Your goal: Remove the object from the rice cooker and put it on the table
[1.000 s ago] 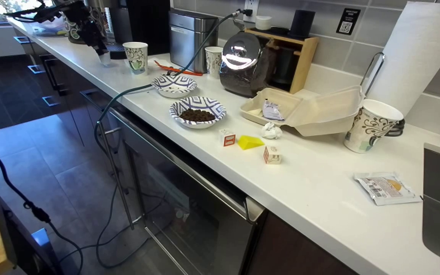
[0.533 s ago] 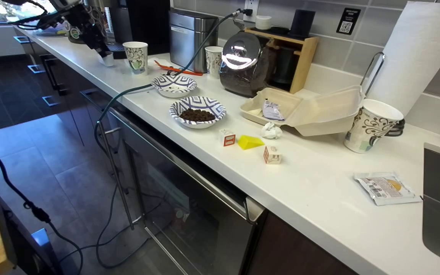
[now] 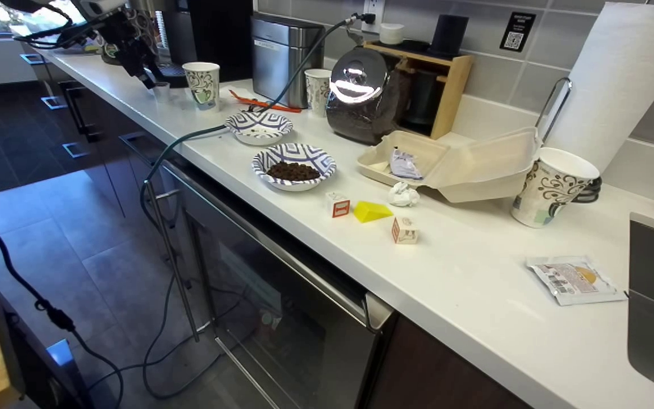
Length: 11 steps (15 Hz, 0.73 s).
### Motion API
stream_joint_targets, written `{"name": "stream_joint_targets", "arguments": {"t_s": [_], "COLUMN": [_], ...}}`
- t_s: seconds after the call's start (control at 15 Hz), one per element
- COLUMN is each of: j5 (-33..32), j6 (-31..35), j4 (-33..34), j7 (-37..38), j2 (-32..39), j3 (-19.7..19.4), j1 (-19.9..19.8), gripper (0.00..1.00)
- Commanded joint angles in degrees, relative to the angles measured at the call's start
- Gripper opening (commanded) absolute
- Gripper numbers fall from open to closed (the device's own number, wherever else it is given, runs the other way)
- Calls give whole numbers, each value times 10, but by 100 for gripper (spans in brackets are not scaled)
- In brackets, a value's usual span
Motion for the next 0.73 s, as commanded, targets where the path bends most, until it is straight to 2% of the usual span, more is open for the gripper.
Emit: {"name": "stream_joint_targets", "arguments": {"t_s": [0.0, 0.13, 0.2, 0.4, 0.47, 0.67], "j5": [107, 163, 173, 199, 175, 176], "j6": [40, 70, 87, 135, 97, 103], "j4": [-59, -112, -139, -213, -144, -157], "j7": [-105, -204, -253, -365, -303, -312], "j2": [-57, -91, -119, -188, -123, -140], "j3": [19, 47, 30, 28, 26, 26], "j1": [-25, -51, -37, -40, -35, -36], "gripper": [100, 100, 100, 100, 100, 100]}}
